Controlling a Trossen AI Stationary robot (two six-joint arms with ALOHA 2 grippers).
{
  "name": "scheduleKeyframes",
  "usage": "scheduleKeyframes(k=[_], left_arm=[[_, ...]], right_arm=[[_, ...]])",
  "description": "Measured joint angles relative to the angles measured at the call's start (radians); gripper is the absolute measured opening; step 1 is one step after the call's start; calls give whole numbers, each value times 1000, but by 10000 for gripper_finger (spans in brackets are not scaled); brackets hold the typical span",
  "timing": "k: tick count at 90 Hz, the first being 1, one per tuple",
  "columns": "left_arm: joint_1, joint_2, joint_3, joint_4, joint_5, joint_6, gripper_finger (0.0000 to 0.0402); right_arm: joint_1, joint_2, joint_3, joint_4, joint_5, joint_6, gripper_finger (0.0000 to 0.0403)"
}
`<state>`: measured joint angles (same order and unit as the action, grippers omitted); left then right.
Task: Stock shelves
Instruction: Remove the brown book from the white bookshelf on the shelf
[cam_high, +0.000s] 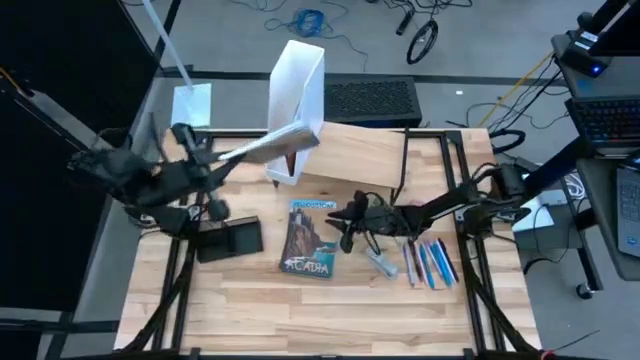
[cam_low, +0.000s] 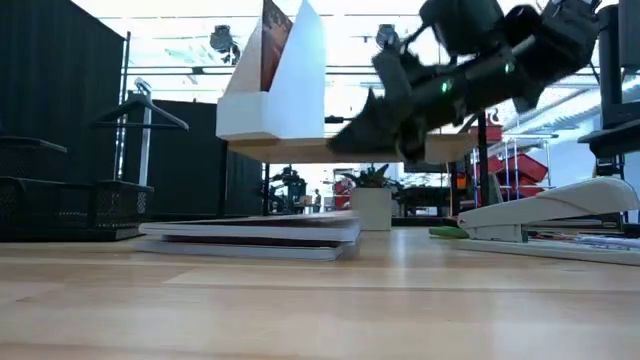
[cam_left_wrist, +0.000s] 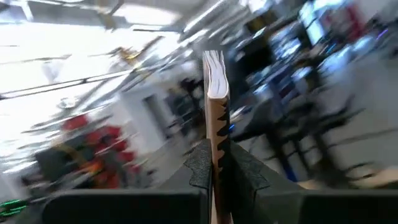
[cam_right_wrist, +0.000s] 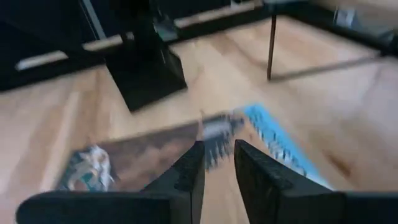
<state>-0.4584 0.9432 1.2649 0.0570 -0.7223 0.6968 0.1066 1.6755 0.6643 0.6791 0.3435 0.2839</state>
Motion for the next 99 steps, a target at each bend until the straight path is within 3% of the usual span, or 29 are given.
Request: scheduleKeyframes(k=[18, 34, 45, 56, 69, 85, 99], left_arm=[[-107, -45, 3, -112, 56, -233, 8], [-114, -48, -7, -337, 185, -532, 8], [-105, -33, -59, -408, 199, -685, 8], [-62, -17, -152, -372, 195, -817, 8], [3, -31, -331, -198, 200, -998, 8], [85, -35, -565, -36, 290, -1214, 8], [140, -19, -696, -20, 316, -1347, 8]], right_arm=[[0, -138, 0, -110, 0, -56, 70], [0, -277, 0, -236, 1, -105, 70], [0, -372, 0, -275, 2, -145, 70], [0, -453, 0, -300, 2, -189, 70], [0, -518, 0, -324, 2, -218, 70], [0, -545, 0, -341, 2, -236, 70], [0, -544, 0, -371, 2, -235, 70]])
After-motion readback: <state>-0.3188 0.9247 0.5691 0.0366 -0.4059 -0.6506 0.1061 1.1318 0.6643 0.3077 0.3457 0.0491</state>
